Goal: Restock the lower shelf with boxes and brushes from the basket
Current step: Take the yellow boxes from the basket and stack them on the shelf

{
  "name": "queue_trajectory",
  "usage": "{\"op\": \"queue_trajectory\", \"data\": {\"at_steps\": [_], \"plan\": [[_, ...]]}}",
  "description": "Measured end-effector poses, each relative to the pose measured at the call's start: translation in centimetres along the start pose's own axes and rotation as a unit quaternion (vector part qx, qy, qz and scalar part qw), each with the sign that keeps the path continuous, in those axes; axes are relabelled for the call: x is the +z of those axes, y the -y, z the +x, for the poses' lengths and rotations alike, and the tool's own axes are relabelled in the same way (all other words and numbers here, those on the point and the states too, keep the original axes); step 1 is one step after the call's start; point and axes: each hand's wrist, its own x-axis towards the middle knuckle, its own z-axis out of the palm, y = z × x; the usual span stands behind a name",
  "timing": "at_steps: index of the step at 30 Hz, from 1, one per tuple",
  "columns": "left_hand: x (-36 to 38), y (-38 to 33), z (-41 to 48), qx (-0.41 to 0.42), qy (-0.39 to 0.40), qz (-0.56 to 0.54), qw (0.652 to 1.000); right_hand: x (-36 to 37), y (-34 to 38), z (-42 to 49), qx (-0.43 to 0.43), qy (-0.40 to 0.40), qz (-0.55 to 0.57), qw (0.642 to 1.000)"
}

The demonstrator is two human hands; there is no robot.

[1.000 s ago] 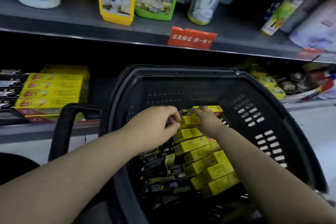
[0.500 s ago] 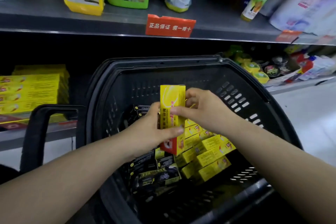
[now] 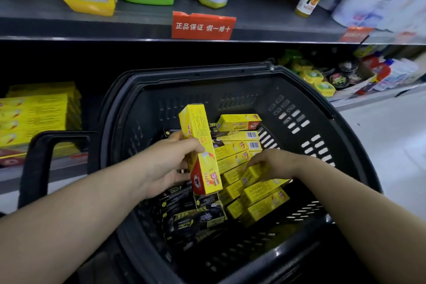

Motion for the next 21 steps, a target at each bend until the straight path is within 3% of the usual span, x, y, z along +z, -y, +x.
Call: {"op": "queue_trajectory", "data": {"at_steps": [3, 5, 9, 12, 14, 17, 21], "plan": [[0.1, -0.2, -0.1, -0.026, -0.012, -0.016, 0.999, -1.5, 1.1, -1.0, -0.04, -0.084, -0.061, 0.994], [0.1, -0.3, -0.1, -0.043, -0.014, -0.019, 0.999, -2.8, 2.9, -2.6, -0.115, -0.156, -0.068, 0.979], [0.0, -0.4, -0.2, -0.054, 0.0, -0.03, 0.998, -3.4, 7.6, -6.4, -0.294, -0.285, -0.109, 0.906], [-0.1, -0.6, -0.5, -0.055, 0.016, -0.056, 0.997, -2.3, 10.3, -7.4, -0.351, -0.332, -0.191, 0.855], [-0.3, -0.8, -0.7, -0.051, -0.015, -0.045, 0.998, -1.7, 10.8, -7.3, -0.366, -0.34, -0.209, 0.841], [-0.5, -0.9, -0.9, -0.04, 0.001, -0.053, 0.998, -0.9, 10.9, -7.0, -0.373, -0.358, -0.16, 0.841], [-0.6, -0.8, -1.0, -0.021, 0.039, -0.044, 0.998, -0.2, 11.3, -6.5, -0.381, -0.396, -0.001, 0.835]]}}
